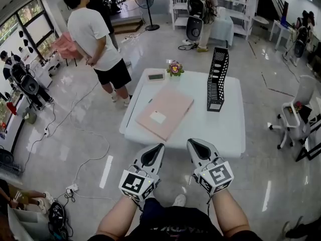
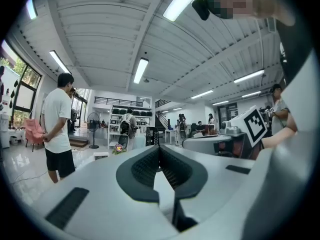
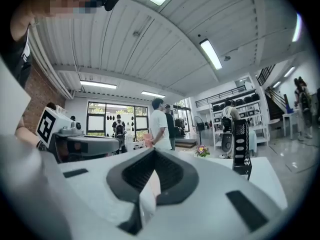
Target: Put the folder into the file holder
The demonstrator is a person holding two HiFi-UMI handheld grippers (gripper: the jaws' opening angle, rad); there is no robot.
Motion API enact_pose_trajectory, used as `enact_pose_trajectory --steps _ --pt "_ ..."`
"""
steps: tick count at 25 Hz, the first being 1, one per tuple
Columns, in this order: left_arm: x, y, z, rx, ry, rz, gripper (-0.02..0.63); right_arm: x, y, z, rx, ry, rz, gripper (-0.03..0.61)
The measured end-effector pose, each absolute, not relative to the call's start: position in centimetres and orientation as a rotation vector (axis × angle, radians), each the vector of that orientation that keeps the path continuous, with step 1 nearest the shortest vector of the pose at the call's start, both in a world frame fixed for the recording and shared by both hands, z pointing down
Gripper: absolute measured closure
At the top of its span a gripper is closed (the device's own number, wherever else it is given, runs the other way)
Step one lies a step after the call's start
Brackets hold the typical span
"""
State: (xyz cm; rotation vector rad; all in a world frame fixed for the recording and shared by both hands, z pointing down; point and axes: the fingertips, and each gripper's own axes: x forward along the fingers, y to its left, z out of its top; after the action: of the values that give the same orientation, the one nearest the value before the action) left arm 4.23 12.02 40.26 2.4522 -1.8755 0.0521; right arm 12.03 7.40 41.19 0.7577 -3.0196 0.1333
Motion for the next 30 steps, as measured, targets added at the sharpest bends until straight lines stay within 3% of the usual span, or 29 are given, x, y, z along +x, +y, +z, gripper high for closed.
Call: enact_pose_trajectory --steps 5,8,12,13,30 --pt "3.7 11.7 40.1 2.441 -1.871 0.024 0.595 12.0 6.9 41.2 0.776 -3.026 0.148 0.577" --pt "3.2 11.2 40.0 2.43 -1.869 0.005 0.543 11.9 6.2 41.2 0.782 -3.04 0.202 0.509" --pt "3.2 10.3 40.7 2.471 -1.819 0.081 0.29 11.7 5.0 41.6 0.821 -3.043 0.324 0.362" --pt "3.1 10.0 40.8 2.488 -1.806 0.102 0.267 11.5 4.7 41.8 0.834 -3.042 0.356 0.334" --pt "-6.7 1.2 41.8 2.539 -1.6 0.005 0.256 4.7 -3.8 42.2 1.118 -2.922 0.434 0.327"
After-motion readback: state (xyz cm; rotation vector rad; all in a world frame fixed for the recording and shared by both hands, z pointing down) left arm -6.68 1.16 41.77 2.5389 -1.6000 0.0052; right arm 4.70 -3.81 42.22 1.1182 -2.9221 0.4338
